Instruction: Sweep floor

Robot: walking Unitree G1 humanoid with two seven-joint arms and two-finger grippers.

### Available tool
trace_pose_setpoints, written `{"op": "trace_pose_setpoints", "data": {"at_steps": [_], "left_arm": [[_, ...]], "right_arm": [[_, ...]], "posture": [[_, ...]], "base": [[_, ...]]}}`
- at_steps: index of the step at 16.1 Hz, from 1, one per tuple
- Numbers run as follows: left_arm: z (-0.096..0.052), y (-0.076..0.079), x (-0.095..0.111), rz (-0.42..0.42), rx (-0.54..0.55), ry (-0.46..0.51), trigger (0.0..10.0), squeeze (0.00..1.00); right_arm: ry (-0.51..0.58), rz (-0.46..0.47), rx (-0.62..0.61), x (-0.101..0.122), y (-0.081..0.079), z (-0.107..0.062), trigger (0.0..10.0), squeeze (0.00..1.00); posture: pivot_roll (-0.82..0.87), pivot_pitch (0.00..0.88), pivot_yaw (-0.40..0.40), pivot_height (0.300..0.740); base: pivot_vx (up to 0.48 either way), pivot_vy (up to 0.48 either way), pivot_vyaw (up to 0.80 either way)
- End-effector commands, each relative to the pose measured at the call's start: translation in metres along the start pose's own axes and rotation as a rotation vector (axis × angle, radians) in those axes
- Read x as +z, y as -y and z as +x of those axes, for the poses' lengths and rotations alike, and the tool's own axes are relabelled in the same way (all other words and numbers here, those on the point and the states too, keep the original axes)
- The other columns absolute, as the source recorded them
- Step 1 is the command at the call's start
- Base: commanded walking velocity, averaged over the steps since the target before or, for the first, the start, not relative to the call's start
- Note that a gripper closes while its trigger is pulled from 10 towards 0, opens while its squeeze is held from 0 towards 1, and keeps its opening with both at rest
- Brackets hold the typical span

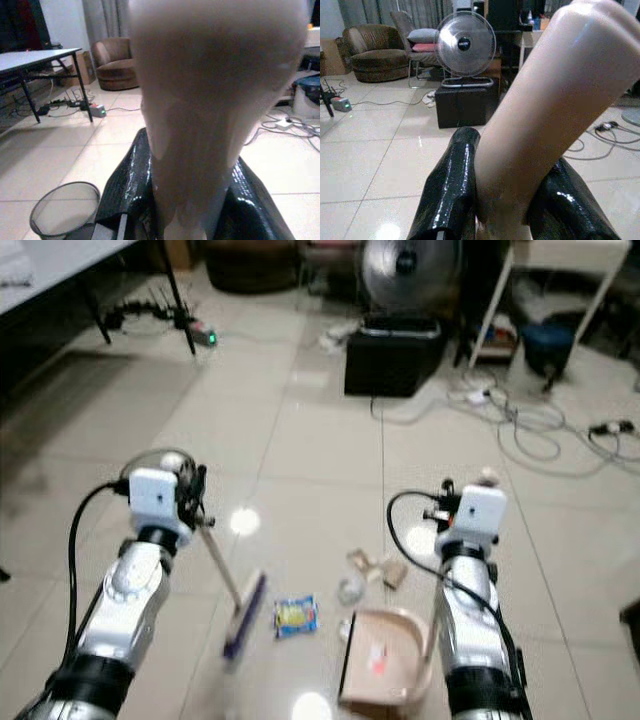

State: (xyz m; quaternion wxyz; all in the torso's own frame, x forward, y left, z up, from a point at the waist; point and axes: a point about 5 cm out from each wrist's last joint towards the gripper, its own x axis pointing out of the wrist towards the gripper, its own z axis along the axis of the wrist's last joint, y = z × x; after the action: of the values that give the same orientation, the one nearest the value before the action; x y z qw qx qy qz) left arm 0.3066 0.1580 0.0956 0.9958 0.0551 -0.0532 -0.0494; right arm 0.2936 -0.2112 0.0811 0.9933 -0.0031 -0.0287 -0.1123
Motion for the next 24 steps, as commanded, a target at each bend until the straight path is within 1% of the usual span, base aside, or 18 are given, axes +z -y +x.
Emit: {"op": "trace_pose_setpoints", "data": {"at_steps": [1,8,9,11,19,24], "left_arm": [[0.0028,-0.0084,0.0074,0.039,0.014,0.033,10.0,0.0],[0.0027,-0.0095,0.007,0.04,0.012,0.032,10.0,0.0],[0.0025,-0.0099,0.0067,0.023,0.024,0.034,10.0,0.0],[0.0023,-0.0107,0.0022,0.045,0.033,-0.004,10.0,0.0],[-0.0026,-0.0142,-0.0013,0.07,0.036,-0.003,10.0,0.0],[-0.0021,-0.0138,-0.0014,0.071,0.034,-0.004,10.0,0.0]], "right_arm": [[0.045,0.032,0.018,0.0093,-0.0104,0.0035,10.0,0.0],[0.045,0.031,0.006,0.0081,-0.0098,0.0027,10.0,0.0],[0.045,0.032,0.005,0.008,-0.01,0.0026,10.0,0.0],[0.045,0.033,0.004,0.0078,-0.0103,0.0021,10.0,0.0],[0.046,0.018,-0.008,0.0068,-0.0096,0.0011,10.0,0.0],[0.051,0.013,-0.017,0.007,-0.0085,0.001,10.0,0.0]], "posture": [[-0.06,0.026,0.036,0.74],[-0.05,0.03,0.04,0.74],[-0.05,0.031,0.041,0.74],[-0.05,0.035,0.043,0.74],[-0.05,0.042,0.043,0.74],[-0.05,0.041,0.048,0.74]], "base": [[0.416,0.0,0.0],[0.417,0.0,0.0],[0.0,0.0,0.0],[0.0,0.0,0.0],[0.0,0.0,0.0],[0.0,0.0,0.0]]}}
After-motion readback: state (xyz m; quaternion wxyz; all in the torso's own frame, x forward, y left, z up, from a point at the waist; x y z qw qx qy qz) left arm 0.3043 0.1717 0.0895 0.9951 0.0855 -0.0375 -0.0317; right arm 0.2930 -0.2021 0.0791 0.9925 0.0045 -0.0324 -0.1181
